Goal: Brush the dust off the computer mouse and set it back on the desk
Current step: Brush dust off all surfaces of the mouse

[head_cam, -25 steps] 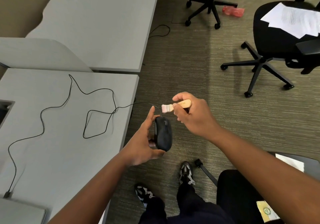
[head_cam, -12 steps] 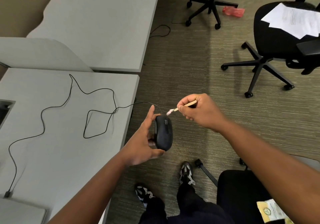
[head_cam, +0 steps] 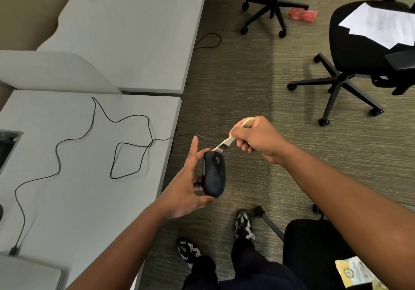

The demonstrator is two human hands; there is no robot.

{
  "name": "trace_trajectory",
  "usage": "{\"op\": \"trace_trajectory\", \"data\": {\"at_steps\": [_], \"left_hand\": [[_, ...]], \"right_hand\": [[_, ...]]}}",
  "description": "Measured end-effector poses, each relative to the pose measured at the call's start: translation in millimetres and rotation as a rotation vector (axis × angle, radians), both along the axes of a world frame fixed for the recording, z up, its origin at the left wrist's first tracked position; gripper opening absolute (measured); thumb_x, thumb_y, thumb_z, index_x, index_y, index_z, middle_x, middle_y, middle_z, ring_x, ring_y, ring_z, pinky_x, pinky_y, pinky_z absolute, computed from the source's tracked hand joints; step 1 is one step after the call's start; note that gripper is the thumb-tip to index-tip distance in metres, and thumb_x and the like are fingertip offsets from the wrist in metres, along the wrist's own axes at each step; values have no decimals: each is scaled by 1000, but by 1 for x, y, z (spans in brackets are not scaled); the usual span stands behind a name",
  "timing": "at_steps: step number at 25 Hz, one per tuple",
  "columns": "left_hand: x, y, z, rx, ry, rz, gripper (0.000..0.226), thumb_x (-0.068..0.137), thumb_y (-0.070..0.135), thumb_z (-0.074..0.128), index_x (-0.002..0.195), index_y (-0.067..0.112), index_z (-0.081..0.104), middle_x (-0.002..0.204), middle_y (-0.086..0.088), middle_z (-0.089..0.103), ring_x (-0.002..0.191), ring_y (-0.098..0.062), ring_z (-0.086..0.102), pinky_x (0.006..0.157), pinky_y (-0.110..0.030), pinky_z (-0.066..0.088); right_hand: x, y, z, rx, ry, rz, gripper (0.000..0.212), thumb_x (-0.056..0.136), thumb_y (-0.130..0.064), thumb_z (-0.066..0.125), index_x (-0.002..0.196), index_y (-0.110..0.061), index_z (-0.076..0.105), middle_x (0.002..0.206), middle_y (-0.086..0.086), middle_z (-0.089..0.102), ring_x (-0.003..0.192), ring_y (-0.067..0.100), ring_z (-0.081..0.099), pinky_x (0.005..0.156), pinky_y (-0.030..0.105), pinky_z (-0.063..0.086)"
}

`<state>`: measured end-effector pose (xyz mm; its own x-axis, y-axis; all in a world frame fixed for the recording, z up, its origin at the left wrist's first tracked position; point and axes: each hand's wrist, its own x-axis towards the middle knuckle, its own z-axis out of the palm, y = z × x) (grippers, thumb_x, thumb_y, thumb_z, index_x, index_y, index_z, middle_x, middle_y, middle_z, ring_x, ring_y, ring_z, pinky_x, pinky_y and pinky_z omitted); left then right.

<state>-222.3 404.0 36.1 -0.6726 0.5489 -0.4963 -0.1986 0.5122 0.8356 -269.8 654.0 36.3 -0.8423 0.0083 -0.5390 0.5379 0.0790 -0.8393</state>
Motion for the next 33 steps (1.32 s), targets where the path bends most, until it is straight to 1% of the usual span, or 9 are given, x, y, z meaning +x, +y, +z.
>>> {"op": "trace_trajectory", "data": {"at_steps": [5, 10, 14, 17, 22, 25, 28, 31, 33], "left_hand": [[4, 1, 1, -19, 47, -42, 150, 79, -5, 87, 152, 62, -26, 165, 36, 18, 125, -10, 68, 96, -33, 62], [3, -3, 0, -24, 51, -17, 150, 79, -4, 88, 151, 65, -24, 168, 29, 19, 125, -10, 67, 95, -32, 62], [3, -3, 0, -27, 31, -18, 150, 78, -6, 88, 153, 63, -23, 169, 27, 19, 124, -11, 68, 95, -35, 62], [4, -1, 1, -25, 29, -29, 149, 78, -5, 89, 156, 59, -20, 167, 31, 17, 126, -11, 67, 96, -36, 62], [4, -2, 2, -15, 20, -34, 148, 78, -6, 88, 158, 56, -19, 160, 45, 16, 124, -11, 68, 94, -39, 63], [3, -4, 4, -13, 24, -31, 148, 77, -7, 88, 158, 56, -19, 160, 46, 16, 124, -13, 69, 95, -40, 63], [3, -4, 6, -1, 16, -35, 147, 77, -8, 88, 159, 54, -18, 157, 50, 16, 122, -13, 69, 94, -39, 63], [5, -4, 6, 2, 10, -34, 143, 78, -9, 87, 164, 44, -14, 142, 66, 10, 120, -5, 69, 91, -34, 63], [4, -4, 4, -1, 21, -31, 143, 78, -8, 87, 164, 44, -14, 142, 65, 11, 121, -2, 68, 92, -32, 62]], "right_hand": [[2, -10, -5, 72, 58, 41, 10, 92, -11, 68, 90, -2, 73, 64, 4, 67, 53, 10, 57, 50, 24, 46], [6, -9, -9, 115, 195, -198, 11, 93, -15, 68, 88, -7, 74, 64, 5, 67, 54, 12, 58, 50, 24, 47], [6, -3, -3, 27, 100, -14, 13, 89, -7, 68, 90, 6, 70, 59, 6, 60, 51, 12, 50, 47, 24, 40], [5, -7, -6, 30, 62, 53, 13, 90, -6, 67, 93, 7, 70, 61, 6, 61, 51, 12, 49, 47, 24, 40], [8, -9, -12, 108, 199, -61, 9, 90, -8, 69, 83, -4, 72, 63, 8, 66, 59, 19, 56, 57, 35, 46], [8, -2, -8, -43, 170, -48, 6, 91, -2, 67, 87, 0, 70, 63, 6, 62, 54, 13, 52, 50, 25, 42], [6, 3, -9, -190, 92, 57, 17, 91, 8, 59, 89, -5, 70, 61, 4, 59, 52, 10, 49, 47, 20, 38], [4, 6, -13, -153, 78, 88, 21, 91, 11, 56, 91, -4, 70, 62, 3, 58, 54, 10, 47, 48, 21, 35], [3, 8, -16, -140, 107, 31, 19, 92, 10, 58, 94, -3, 71, 64, 2, 59, 56, 11, 47, 51, 22, 37]]}}
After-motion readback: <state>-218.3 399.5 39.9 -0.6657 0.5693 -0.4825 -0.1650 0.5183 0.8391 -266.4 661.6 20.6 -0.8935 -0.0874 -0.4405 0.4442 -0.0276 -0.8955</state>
